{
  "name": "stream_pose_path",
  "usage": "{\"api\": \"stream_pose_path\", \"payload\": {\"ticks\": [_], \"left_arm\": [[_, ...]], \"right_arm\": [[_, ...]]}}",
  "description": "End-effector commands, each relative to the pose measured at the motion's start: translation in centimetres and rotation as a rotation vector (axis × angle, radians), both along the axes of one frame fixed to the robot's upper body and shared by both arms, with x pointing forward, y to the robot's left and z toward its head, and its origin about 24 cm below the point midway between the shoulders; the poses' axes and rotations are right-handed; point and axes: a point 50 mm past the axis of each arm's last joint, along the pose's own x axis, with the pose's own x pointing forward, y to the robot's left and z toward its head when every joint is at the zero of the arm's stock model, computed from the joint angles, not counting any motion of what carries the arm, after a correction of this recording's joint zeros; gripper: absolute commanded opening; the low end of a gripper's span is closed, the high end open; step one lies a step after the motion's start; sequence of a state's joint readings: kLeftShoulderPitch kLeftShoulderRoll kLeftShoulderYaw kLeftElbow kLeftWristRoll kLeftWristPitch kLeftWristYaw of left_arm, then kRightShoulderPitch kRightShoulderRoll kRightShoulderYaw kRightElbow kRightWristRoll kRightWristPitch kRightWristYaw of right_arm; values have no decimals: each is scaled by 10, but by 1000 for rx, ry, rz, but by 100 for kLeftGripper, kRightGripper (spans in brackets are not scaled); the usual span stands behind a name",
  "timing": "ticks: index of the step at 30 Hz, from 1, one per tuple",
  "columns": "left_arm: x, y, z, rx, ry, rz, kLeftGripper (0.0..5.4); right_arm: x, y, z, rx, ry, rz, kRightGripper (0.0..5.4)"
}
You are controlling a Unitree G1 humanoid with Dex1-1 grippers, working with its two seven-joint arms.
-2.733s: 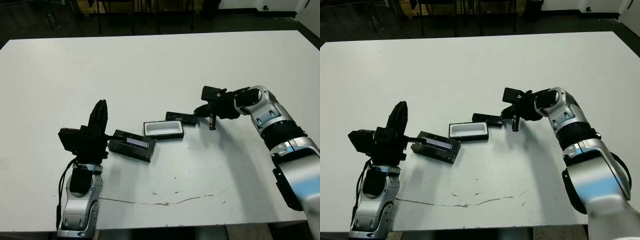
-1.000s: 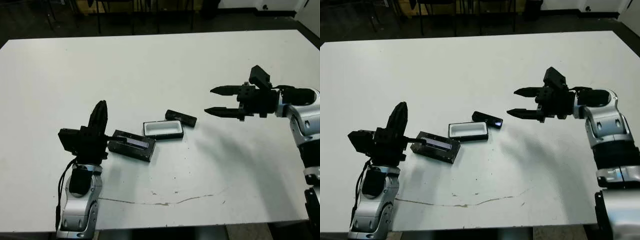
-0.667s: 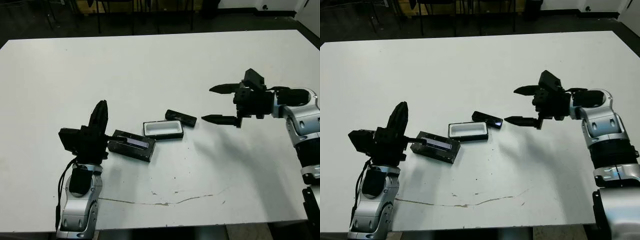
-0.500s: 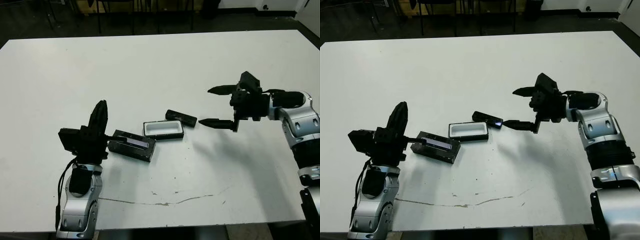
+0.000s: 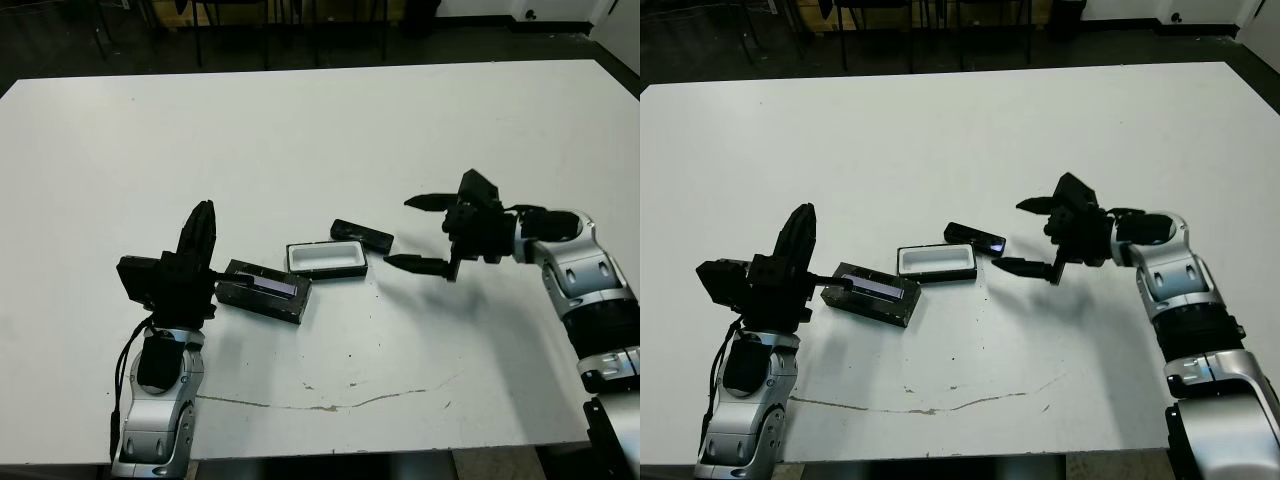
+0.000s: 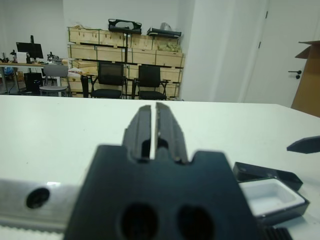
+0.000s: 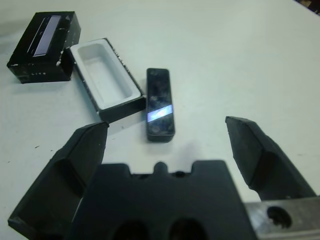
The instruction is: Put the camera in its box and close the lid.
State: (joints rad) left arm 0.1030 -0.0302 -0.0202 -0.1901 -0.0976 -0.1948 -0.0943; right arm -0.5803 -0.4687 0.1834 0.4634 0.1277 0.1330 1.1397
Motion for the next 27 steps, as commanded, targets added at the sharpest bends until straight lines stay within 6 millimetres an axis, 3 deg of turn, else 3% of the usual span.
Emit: {"api": "stream_pose_path", "payload": {"ticks": [1,27], "left_arm": [[-2,3,-6,10,42,5,0],[-3,3,-8,3,47,3,0]], "right_arm": [[-3,-2,-9,-14,36,-22,538],[5,10,-28,-25,52,-31,538]]}}
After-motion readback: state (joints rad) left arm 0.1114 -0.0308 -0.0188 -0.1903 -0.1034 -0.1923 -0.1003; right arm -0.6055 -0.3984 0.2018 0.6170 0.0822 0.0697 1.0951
